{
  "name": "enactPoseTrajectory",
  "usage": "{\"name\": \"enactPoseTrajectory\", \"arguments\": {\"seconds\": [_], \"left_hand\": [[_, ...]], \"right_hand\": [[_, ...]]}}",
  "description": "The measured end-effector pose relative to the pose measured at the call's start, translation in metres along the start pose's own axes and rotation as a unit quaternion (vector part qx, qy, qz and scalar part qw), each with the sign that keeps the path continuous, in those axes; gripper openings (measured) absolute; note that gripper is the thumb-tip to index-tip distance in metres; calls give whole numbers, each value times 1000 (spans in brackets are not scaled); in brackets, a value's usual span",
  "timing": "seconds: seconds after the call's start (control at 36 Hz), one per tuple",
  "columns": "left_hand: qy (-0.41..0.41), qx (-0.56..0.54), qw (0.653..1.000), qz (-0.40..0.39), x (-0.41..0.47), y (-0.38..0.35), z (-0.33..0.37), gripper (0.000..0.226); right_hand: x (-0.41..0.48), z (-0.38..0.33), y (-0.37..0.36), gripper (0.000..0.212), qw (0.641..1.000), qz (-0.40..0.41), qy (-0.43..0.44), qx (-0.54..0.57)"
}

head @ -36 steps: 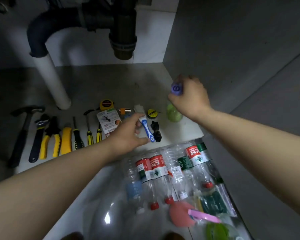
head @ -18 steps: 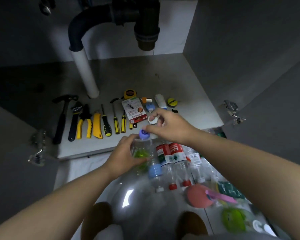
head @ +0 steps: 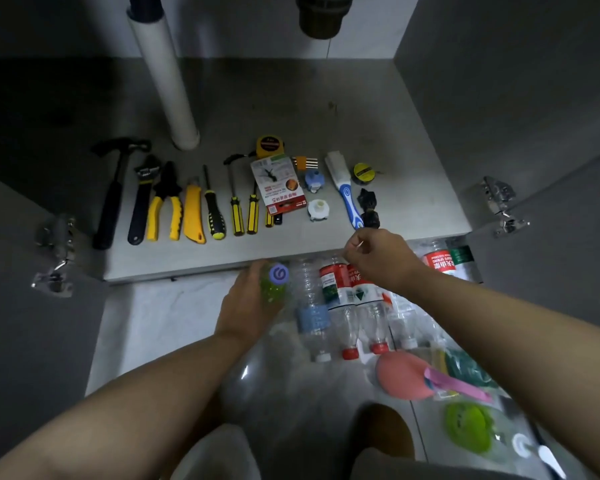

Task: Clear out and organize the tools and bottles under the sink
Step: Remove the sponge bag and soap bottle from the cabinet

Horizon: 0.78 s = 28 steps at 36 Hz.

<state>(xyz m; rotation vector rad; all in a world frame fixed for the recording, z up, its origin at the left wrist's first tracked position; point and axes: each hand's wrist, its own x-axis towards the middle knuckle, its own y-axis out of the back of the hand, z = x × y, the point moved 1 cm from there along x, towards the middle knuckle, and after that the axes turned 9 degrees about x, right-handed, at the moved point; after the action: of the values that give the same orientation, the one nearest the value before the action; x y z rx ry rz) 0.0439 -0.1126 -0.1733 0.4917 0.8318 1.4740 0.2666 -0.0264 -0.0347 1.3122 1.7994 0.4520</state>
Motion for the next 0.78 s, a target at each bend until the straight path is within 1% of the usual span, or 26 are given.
{"name": "enactPoseTrajectory", "arguments": {"seconds": [0.06,0.19,0.31,0.36,0.42,0.47,0.53,0.61,0.69,0.78], "left_hand": [[-2,-1,1000,3,0,-1,0,55],[-19,-16,1000,-18,4,2,5,60],[-5,-56,997,-50,3,3,10,73],[-14,-63,996,-68,2,5,13,73],[-18,-44,996,-74,-1,8,16,70],[-6,9,997,-78,-5,15,17,70],[-4,87,993,-82,-9,27,18,71],[-53,204,975,-72,-11,56,25,72],[-129,302,943,-61,-6,89,38,59],[-211,407,887,-48,3,116,52,43]], "right_hand": [[0,1,-1,15,1000,-4,-1,4],[1,2,-2,16,1000,-4,2,15],[-1,4,-1,15,1000,-12,7,18],[-2,6,0,16,1000,-17,11,22],[-4,7,2,15,999,-23,17,30],[-7,11,5,14,998,-27,21,46],[-7,15,8,12,998,-28,25,51],[-2,20,15,8,999,-26,21,36],[9,26,26,13,1000,-14,16,14],[21,33,36,12,1000,9,5,3]]}}
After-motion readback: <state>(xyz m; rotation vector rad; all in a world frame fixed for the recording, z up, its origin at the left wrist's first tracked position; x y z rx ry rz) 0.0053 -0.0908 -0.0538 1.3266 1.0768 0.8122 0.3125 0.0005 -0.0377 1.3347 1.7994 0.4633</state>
